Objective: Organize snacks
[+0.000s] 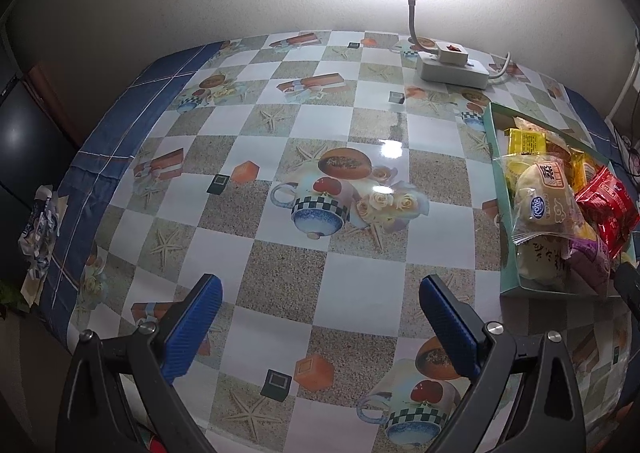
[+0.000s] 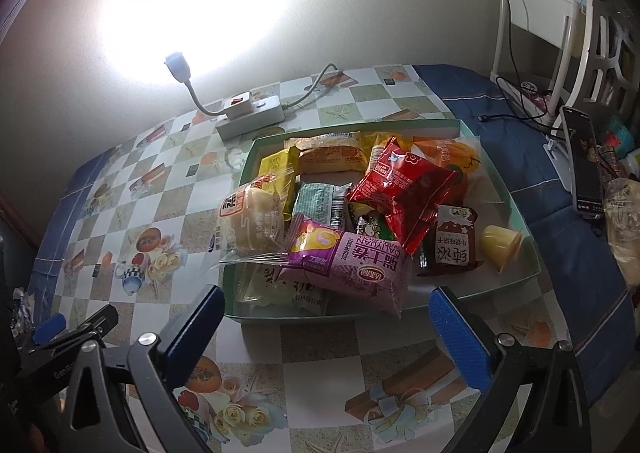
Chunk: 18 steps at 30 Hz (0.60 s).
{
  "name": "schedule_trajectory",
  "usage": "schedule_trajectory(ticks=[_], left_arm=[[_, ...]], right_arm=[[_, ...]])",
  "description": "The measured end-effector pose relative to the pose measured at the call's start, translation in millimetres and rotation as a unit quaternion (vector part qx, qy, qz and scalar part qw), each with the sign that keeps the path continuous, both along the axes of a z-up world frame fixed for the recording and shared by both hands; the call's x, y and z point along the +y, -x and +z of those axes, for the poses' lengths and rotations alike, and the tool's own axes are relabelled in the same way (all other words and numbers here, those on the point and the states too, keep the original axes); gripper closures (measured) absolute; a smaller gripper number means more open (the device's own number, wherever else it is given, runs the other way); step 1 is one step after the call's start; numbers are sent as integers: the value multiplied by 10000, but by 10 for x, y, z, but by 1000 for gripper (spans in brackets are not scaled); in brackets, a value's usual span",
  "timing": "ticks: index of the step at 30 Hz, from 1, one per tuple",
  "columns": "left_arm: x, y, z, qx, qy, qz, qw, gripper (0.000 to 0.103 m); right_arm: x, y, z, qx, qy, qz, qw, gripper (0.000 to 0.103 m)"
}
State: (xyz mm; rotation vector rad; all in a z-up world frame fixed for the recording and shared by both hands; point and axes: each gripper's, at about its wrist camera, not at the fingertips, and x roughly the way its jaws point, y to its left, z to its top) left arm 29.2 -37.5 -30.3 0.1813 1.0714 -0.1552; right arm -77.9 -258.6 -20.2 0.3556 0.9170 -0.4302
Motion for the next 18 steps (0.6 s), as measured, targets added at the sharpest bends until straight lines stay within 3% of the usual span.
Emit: schedule_trajectory(ticks=[14,18], left_arm=[[58,-31,5,21,84,42,10000,4],[74,-5,67,-155,141,102,9997,4]], right_arm=[[3,-30,-55,119,-23,22,9999,0],[8,-33,-66,142,-35,40,9999,0]])
